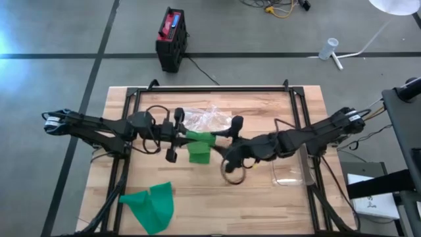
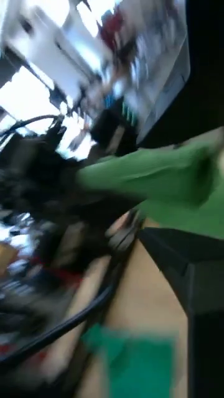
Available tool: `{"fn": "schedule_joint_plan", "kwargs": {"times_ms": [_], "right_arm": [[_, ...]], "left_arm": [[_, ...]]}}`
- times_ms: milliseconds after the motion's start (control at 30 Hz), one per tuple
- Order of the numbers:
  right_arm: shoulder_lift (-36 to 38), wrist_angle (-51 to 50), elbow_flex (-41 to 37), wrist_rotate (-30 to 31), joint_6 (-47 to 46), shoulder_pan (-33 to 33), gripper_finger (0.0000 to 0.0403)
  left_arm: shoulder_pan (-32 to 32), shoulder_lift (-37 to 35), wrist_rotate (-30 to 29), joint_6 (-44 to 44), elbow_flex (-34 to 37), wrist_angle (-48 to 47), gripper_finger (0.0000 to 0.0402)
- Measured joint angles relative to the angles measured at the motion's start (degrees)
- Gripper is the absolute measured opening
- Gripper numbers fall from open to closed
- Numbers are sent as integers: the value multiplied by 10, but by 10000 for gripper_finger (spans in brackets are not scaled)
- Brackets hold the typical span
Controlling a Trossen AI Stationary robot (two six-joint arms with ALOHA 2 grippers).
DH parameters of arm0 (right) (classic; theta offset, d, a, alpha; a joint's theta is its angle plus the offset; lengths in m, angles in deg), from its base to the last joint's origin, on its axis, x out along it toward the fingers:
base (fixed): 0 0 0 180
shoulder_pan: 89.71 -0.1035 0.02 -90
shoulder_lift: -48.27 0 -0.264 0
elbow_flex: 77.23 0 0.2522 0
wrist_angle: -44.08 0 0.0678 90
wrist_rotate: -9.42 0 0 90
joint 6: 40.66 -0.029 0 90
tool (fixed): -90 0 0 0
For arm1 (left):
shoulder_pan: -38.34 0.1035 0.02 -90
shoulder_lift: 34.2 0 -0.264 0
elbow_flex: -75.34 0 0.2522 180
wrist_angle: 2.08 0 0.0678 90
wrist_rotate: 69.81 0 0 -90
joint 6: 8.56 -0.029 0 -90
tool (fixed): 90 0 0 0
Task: Roll bandage
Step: Roll the green bandage
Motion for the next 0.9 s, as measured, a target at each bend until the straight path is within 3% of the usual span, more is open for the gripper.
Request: {"fn": "schedule_joint_plan", "kwargs": {"times_ms": [100,200,433,700,900], "right_arm": [[8,9,1,-26,-99,6,237],[10,10,-2,-23,-141,18,252],[-7,7,-4,-53,-191,46,248],[-8,8,-7,-64,-213,57,189],[-8,15,-7,-98,-198,57,96]], "left_arm": [[-1,5,-1,-42,2,-3,22],[-2,11,3,-51,2,21,24],[-2,16,8,-64,3,30,28],[-2,16,44,-79,3,31,31],[-2,17,54,-63,4,49,37]]}}
